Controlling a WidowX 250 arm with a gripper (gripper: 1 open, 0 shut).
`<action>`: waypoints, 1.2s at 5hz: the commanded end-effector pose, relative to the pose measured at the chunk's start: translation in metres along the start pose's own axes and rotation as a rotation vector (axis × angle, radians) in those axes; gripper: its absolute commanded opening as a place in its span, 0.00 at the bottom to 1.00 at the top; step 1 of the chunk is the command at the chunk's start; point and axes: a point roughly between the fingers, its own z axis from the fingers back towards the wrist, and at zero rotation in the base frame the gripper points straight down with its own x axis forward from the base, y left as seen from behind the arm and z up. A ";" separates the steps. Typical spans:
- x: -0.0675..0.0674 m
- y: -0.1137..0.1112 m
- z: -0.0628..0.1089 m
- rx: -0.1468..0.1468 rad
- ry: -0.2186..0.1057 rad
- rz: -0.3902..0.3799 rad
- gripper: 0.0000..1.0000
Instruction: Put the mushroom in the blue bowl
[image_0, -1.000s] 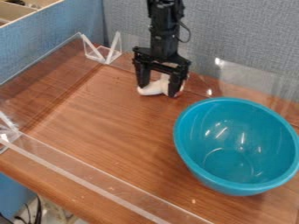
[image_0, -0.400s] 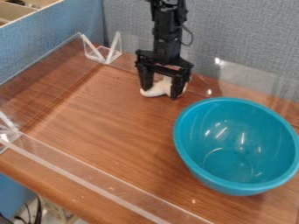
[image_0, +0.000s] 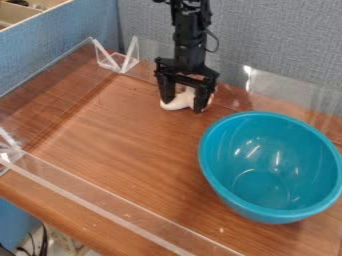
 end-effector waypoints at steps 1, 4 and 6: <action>0.012 0.019 0.009 0.009 -0.055 -0.011 1.00; 0.004 -0.029 0.009 -0.002 -0.069 -0.004 1.00; -0.005 -0.016 0.018 -0.004 -0.069 -0.066 1.00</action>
